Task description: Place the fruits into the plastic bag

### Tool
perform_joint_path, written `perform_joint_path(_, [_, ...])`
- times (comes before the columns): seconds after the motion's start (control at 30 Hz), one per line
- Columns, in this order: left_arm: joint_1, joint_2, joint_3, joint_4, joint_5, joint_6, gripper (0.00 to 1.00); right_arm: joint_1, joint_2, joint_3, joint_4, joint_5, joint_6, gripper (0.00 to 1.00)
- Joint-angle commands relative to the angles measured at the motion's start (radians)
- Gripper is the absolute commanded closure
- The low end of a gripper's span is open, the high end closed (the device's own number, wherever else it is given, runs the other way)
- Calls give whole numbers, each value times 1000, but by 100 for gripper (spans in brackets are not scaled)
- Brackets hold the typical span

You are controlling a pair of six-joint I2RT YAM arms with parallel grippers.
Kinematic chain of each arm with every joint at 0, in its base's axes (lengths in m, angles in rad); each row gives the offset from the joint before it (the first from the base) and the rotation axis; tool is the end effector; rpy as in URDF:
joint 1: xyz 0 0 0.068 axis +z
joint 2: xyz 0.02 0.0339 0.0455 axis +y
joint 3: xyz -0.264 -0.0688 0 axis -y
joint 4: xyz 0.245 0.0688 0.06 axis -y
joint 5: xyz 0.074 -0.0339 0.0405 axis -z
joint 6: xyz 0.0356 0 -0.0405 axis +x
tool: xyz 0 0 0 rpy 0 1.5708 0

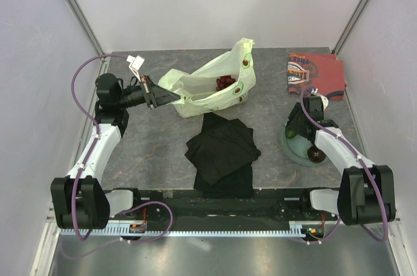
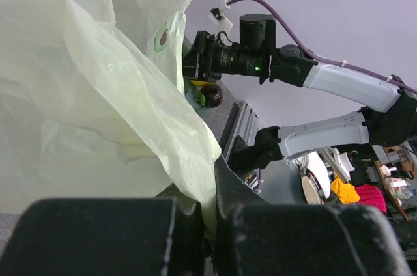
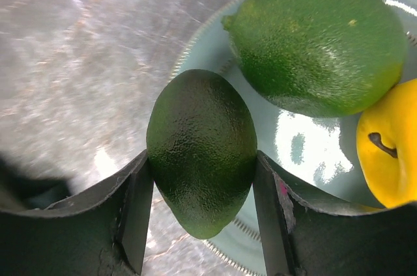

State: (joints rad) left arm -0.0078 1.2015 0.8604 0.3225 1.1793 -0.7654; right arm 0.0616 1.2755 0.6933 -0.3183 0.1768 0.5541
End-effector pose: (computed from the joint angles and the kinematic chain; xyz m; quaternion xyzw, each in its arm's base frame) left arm 0.2630 -0.0350 0.3327 0.1426 0.6951 -0.5871 0.3896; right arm 0.2485 0.0091 0.1960 0.2575 0.9052 0.0198 0.3375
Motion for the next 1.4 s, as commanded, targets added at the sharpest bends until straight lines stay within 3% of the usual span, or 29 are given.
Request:
perform_joint_path(0.0, [0,-16,25,3,-6,49,99,-3,-100,14,-1,-49,-22,71])
perform_joint_path(0.23, [2,-14,25,3,-6,51,98,0,-220,-5,59,-175,-63,80])
perform_joint_path(0.47, [0,-14,25,1,-6,54,99,-2,-364,-51,226,-419,-40,84])
perform_joint_path(0.73, [0,-11,25,-3,-7,58,98,27,-420,-49,557,-847,62,85])
perform_joint_path(0.97, [0,-10,25,-5,-9,58,98,269,-394,67,588,-807,3,86])
perform_joint_path(1.1, [0,-8,26,-8,-10,60,98,427,-288,165,547,-775,-57,86])
perform_joint_path(1.37, [0,0,26,-11,-10,63,98,555,-133,356,432,-634,-197,86])
